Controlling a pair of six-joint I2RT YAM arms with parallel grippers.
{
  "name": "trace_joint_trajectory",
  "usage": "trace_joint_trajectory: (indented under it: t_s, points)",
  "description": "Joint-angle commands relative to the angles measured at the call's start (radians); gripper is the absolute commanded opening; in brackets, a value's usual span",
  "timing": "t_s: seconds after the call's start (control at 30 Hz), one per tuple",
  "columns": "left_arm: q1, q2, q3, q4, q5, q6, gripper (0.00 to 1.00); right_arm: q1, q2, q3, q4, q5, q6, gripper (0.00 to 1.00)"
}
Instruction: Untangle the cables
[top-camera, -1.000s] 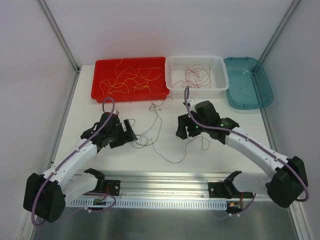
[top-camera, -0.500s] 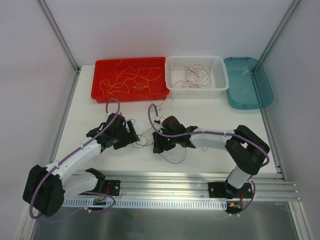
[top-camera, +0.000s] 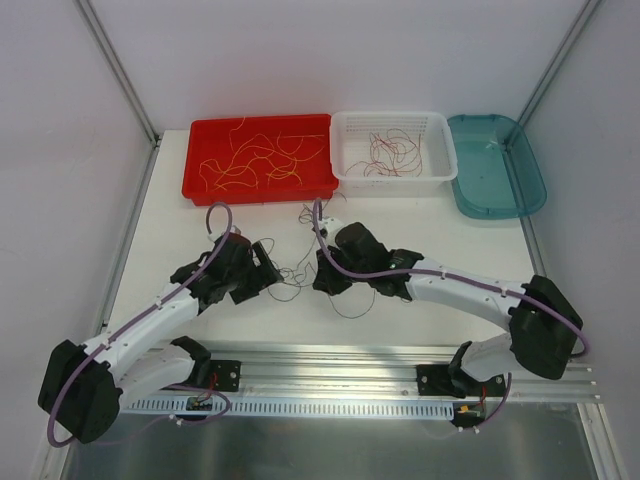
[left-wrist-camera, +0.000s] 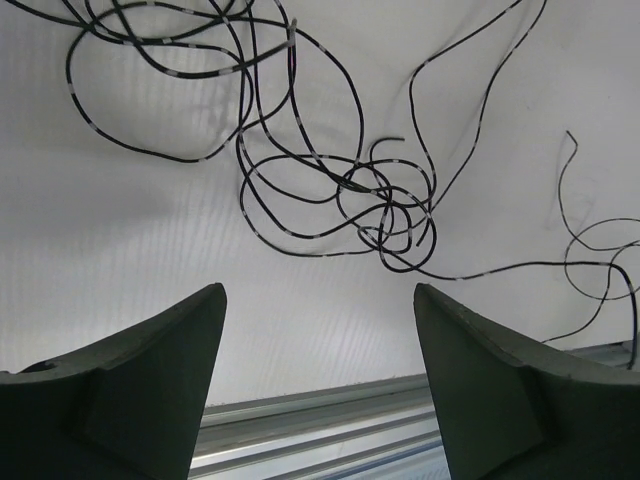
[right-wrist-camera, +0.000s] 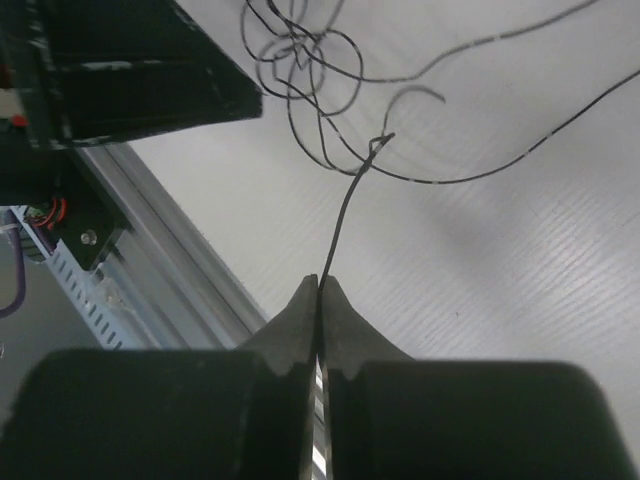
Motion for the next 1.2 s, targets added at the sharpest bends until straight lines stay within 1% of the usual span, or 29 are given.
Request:
trace_joint_trajectory:
  t_s: [0.0,0.17,0.3,0.33,0.43,0.6,0.8,0.93,0.97,1.07,1.1,1.17]
  points:
    - [-0.031,-0.036,0.007,0.029,-0.011,-0.097,0.76,0.021,-0.074,0.065,-0.082,0.053,-0.065,0.01]
    - [-0.083,0.012,0.051,0.058,-0.029,-0.15,0.75,0.031,-0.113,0.082,-0.102,0.066,-0.07,0.01]
    - [-0.153,0.078,0.091,0.103,-0.053,-0.212,0.71,0.038,-0.116,0.089,-0.107,0.079,-0.073,0.01]
    - [-0.184,0.107,0.108,0.11,-0.06,-0.222,0.71,0.038,-0.116,0.091,-0.107,0.079,-0.073,0.01]
    - [-0.228,0.162,0.143,0.138,-0.075,-0.26,0.7,0.044,-0.123,0.095,-0.108,0.083,-0.073,0.01]
    - [-0.274,0.251,0.197,0.167,-0.106,-0.311,0.69,0.054,-0.162,0.095,-0.113,0.096,-0.076,0.01]
    - [-0.291,0.415,0.24,0.238,-0.074,-0.354,0.66,0.057,-0.214,0.1,-0.134,0.109,-0.08,0.01]
    - [-0.29,0.504,0.282,0.244,-0.087,-0.341,0.55,0.065,-0.255,0.108,-0.154,0.112,-0.085,0.01]
    - [-0.29,0.516,0.291,0.246,-0.095,-0.341,0.49,0.065,-0.275,0.111,-0.162,0.116,-0.088,0.01]
    - [-0.29,0.579,0.338,0.247,-0.106,-0.322,0.38,0.067,-0.312,0.111,-0.193,0.138,-0.093,0.01]
    - [-0.29,0.61,0.363,0.246,-0.112,-0.314,0.3,0.068,-0.338,0.112,-0.211,0.144,-0.094,0.01]
    - [-0.267,0.642,0.38,0.246,-0.119,-0.299,0.18,0.068,-0.381,0.122,-0.255,0.161,-0.112,0.01]
